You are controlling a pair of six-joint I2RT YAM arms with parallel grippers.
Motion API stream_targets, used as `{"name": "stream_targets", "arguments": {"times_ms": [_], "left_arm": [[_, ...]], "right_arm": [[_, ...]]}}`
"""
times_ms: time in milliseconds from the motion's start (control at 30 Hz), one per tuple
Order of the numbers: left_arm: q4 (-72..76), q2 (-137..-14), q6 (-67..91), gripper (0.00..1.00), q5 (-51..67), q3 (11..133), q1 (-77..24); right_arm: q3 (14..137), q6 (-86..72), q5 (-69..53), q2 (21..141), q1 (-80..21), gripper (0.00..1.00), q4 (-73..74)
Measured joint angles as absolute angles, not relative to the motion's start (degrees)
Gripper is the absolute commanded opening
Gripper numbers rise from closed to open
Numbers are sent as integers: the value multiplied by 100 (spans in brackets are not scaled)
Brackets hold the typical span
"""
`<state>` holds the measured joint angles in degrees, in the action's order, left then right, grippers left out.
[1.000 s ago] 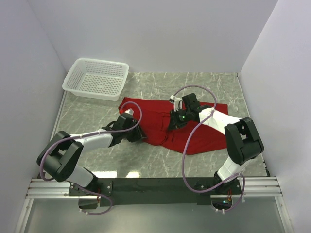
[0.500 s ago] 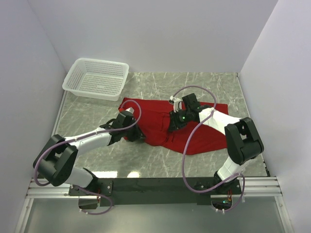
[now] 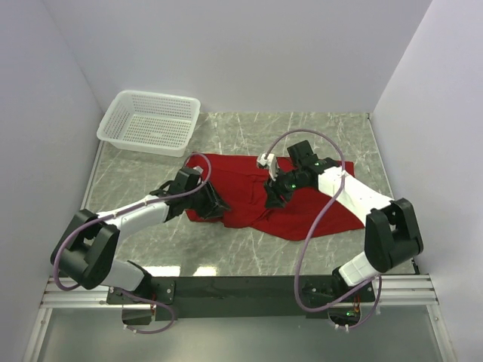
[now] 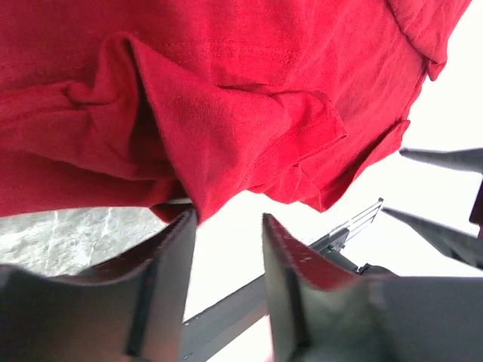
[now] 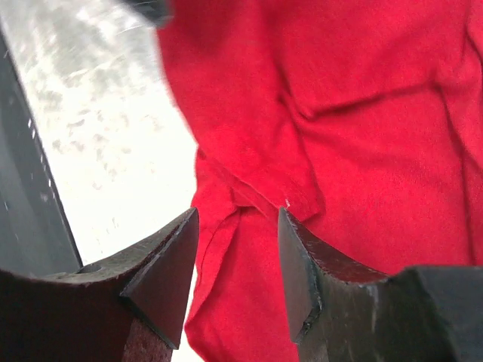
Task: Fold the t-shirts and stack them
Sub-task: Fold the tshirt
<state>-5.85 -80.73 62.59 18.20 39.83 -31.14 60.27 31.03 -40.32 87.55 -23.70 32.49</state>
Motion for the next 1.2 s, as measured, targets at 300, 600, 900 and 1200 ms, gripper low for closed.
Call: {"name": "stream_targets", "arguments": {"times_ms": [300,600,900,1200], "left_arm": [[-703,-8071,6014,51,1861,3830,-3076],[-370,-8429,6007,44,1966,3555,-3330],[-261,-8652,5929,18,1959,3559,-3470],[-440,-8503,5874,4,1918,3645,-3524]], "right_arm": [[6031,3865,-4377,8567,-2585,54,3559],[5666,3837,-4405,8182,-2582,54,3520],[5374,3822,-4405,7822,-2436,54,3555],[5280,4062,-4327,7323,-1994,54,3986]]}}
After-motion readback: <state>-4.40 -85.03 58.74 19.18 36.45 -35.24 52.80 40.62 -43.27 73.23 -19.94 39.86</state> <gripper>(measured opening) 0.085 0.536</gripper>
